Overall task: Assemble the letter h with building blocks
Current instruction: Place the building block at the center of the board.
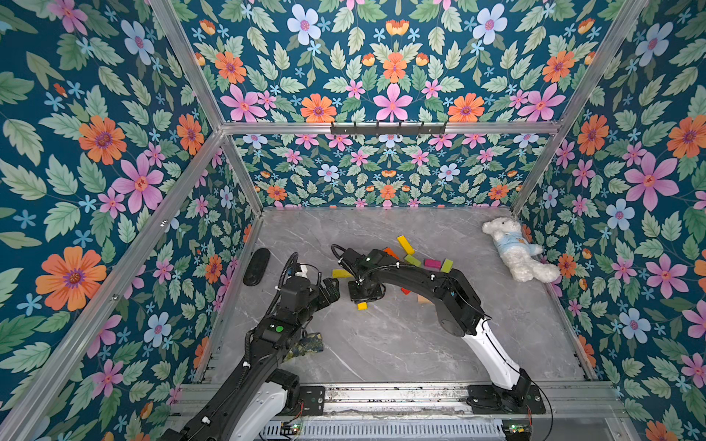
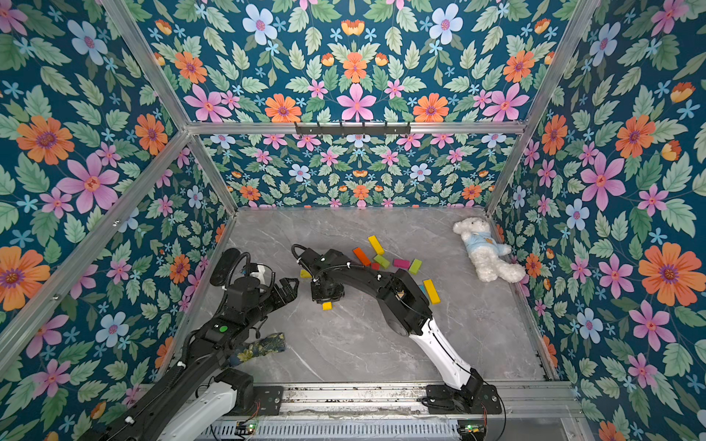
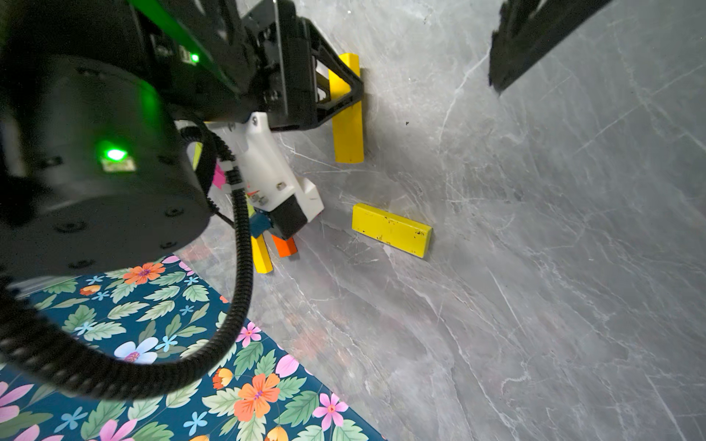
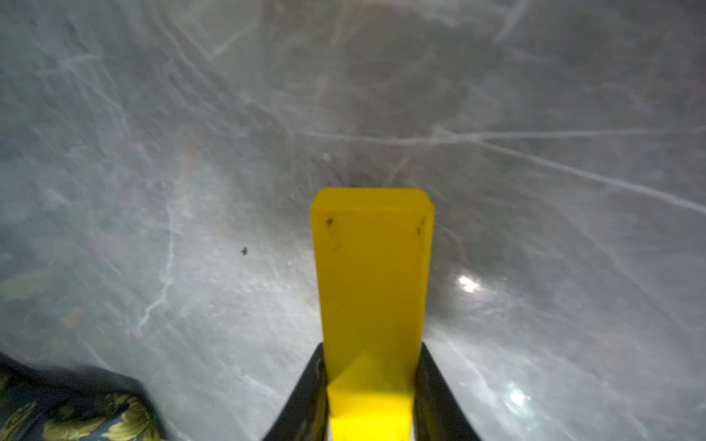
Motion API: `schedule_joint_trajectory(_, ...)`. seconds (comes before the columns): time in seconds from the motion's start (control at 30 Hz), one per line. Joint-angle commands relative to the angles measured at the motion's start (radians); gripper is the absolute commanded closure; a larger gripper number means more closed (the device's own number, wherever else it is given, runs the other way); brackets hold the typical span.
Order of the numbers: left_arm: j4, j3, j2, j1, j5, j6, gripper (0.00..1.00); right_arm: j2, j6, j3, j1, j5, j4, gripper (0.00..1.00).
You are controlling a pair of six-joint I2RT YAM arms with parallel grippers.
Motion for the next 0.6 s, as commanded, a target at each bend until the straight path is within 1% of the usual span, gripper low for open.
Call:
schedule_joint_trajectory(0.0,-0.022,0.013,-0.017,0.0,-0.021,-0.004,0.01,0.019,0.043,0.017,0.001,0.014,-0.025,0.93)
schedule_joint_trajectory(0.17,-0.081,0.023,-0.092,-0.001,-0.111,-0.024,0.01,0.034,0.071,0.033,-0.009,0.087,-0.029,0.93)
schedule_joint_trajectory(0.3,-0.11,0.026,-0.177,0.0,-0.173,-0.032,0.01,0.043,0.082,0.04,-0.024,0.093,-0.029,0.92)
schedule_joint_trajectory(0.4,-0.116,0.03,-0.211,0.001,-0.181,-0.034,0.01,0.05,0.078,0.044,-0.025,0.093,-0.029,0.87)
schedule_joint_trajectory(0.57,-0.125,0.042,-0.189,-0.001,-0.179,-0.03,0.01,0.056,0.078,0.044,-0.026,0.088,-0.02,0.78)
